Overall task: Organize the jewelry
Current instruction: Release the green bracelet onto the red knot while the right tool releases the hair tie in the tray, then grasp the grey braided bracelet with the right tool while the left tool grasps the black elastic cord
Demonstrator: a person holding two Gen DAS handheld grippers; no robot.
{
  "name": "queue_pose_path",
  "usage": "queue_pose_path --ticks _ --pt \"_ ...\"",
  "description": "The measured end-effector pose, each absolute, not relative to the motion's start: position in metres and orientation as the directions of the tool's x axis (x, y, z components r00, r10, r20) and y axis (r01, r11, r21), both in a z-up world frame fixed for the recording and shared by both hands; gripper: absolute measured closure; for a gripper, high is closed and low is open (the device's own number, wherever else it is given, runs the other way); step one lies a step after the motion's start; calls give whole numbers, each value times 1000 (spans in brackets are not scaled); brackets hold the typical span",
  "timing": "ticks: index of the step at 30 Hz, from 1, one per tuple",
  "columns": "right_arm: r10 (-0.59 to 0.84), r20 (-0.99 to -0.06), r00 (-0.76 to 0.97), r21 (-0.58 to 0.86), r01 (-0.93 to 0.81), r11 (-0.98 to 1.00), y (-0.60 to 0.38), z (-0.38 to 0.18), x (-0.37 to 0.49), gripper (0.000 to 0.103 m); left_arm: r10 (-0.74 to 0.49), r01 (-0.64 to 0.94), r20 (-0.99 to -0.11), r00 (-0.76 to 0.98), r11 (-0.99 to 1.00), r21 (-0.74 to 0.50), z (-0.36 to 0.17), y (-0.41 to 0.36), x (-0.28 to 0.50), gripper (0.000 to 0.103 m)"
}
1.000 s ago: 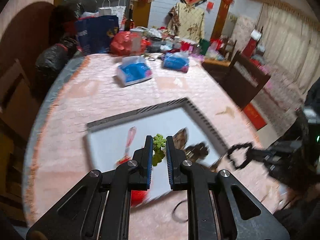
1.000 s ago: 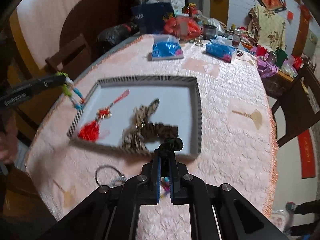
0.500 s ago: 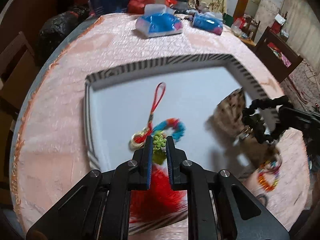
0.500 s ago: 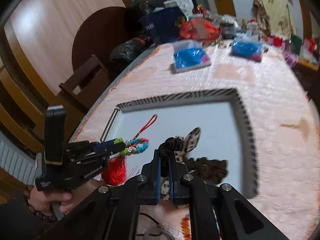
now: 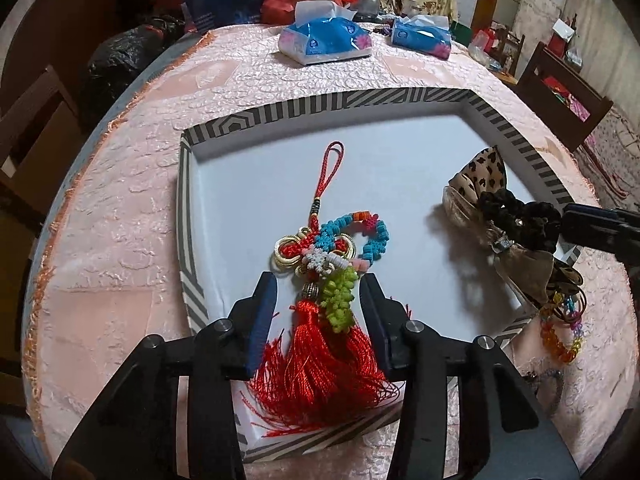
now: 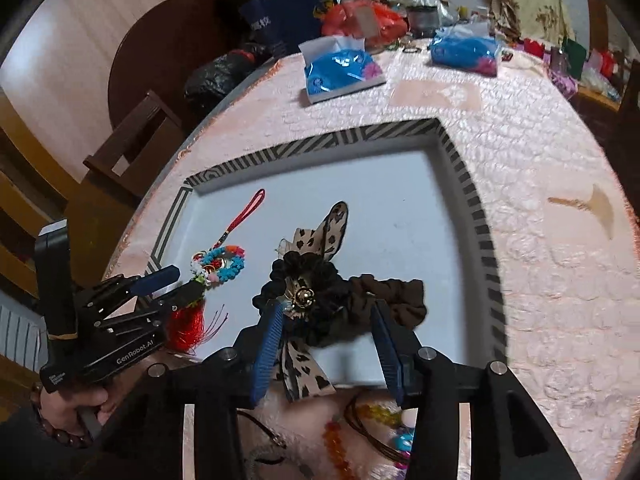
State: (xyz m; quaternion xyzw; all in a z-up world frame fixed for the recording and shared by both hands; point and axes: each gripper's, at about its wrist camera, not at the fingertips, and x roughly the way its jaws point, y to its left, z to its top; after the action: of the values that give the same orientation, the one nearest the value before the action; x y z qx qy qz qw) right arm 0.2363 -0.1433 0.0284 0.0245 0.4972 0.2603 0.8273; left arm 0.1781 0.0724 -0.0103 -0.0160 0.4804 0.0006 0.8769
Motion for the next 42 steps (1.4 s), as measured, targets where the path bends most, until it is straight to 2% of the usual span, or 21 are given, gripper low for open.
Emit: queue_pose_path --ticks 10,15,20,23,26,29,34,36,37,39,41,42 --pt "425 -793 436 246 -409 879 -180 53 202 59 2 -14 -810 586 1000 -8 12 72 150 60" --pt "406 -796 449 201 -436 877 -203 46 162 59 -95 87 -773 627 995 -52 29 47 115 60" --pt "435 -794 425 232 -449 863 -216 25 130 59 -204 222 -788 581 971 -88 13 9 88 60" --pt "462 -792 398 238 -497 835 -206 17 114 61 -208 257 -805 555 964 -71 -1 -8 83 60" --pt "470 -811 350 227 -551 803 -189 5 107 73 -168 245 -825 539 969 -37 -15 -15 85 60" --pt "464 -823 328 224 -564 795 -179 -7 108 74 -130 229 -847 516 973 -10 -26 -16 90 60" --pt "441 -837 323 189 -586 788 -160 -19 117 74 -137 230 -846 516 973 -17 -30 -12 85 60" --pt "432 -841 325 176 -591 787 -155 -21 120 75 -142 228 -844 518 973 -24 -31 -11 82 62" --pt "425 -846 323 169 -592 788 -152 -24 122 75 -145 226 -842 520 974 -28 -31 -10 81 66" --pt "420 -843 336 148 -606 782 -148 -26 121 74 -151 232 -838 525 972 -30 -31 -10 77 75" --pt "403 -847 348 113 -622 775 -143 -26 118 74 -164 244 -838 521 969 -38 -30 -11 74 93" --pt "394 -847 356 95 -629 771 -141 -27 116 75 -164 247 -839 519 968 -37 -29 -12 73 94"
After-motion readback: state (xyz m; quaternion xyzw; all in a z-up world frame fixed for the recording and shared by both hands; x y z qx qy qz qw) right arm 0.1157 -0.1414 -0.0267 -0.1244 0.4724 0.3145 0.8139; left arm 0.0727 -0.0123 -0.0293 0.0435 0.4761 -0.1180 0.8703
